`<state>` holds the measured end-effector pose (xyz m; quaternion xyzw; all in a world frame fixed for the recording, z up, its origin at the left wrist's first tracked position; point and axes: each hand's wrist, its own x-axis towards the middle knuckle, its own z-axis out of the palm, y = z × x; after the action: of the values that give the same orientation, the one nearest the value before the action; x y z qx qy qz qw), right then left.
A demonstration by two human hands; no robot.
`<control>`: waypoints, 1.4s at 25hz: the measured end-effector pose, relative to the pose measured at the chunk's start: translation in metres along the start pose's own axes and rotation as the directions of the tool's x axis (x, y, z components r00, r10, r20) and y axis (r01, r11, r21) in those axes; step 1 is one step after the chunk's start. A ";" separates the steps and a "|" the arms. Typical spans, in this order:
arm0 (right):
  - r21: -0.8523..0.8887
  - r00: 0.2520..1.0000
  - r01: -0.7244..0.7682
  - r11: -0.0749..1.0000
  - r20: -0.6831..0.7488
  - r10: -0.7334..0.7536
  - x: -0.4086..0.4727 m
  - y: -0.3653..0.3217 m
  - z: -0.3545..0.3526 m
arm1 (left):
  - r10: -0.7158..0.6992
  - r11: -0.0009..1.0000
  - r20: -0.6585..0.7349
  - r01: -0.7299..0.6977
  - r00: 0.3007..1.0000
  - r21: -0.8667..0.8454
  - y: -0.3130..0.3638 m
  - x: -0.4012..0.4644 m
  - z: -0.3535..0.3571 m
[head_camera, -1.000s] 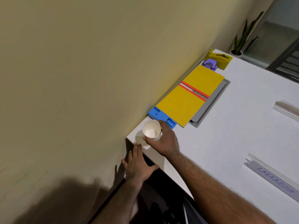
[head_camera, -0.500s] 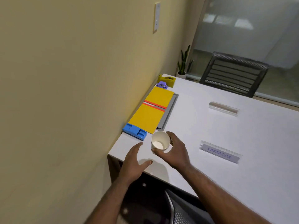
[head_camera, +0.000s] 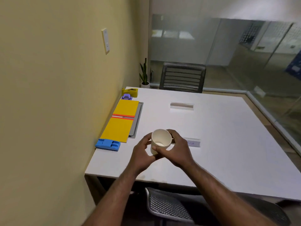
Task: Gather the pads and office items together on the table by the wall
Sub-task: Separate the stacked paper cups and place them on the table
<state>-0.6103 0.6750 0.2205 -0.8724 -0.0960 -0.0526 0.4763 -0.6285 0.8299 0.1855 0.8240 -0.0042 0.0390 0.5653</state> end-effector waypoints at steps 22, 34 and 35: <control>0.033 0.989 -0.068 0.997 -0.129 0.072 0.024 0.161 -0.231 | 0.067 0.998 0.086 -0.067 0.994 0.007 0.097 0.070 0.263; 0.054 0.975 0.039 0.998 -0.220 -0.026 0.067 0.230 -0.264 | -0.090 0.991 -0.005 0.090 0.996 0.098 0.082 0.099 0.334; 0.061 0.966 0.053 0.997 -0.255 -0.036 0.073 0.234 -0.266 | -0.106 0.989 -0.025 0.108 0.994 0.105 0.077 0.099 0.334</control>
<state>-0.4882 0.3366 0.1852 -0.8397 -0.0558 -0.1710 0.5124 -0.5135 0.4945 0.1446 0.8514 0.0475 0.0168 0.5221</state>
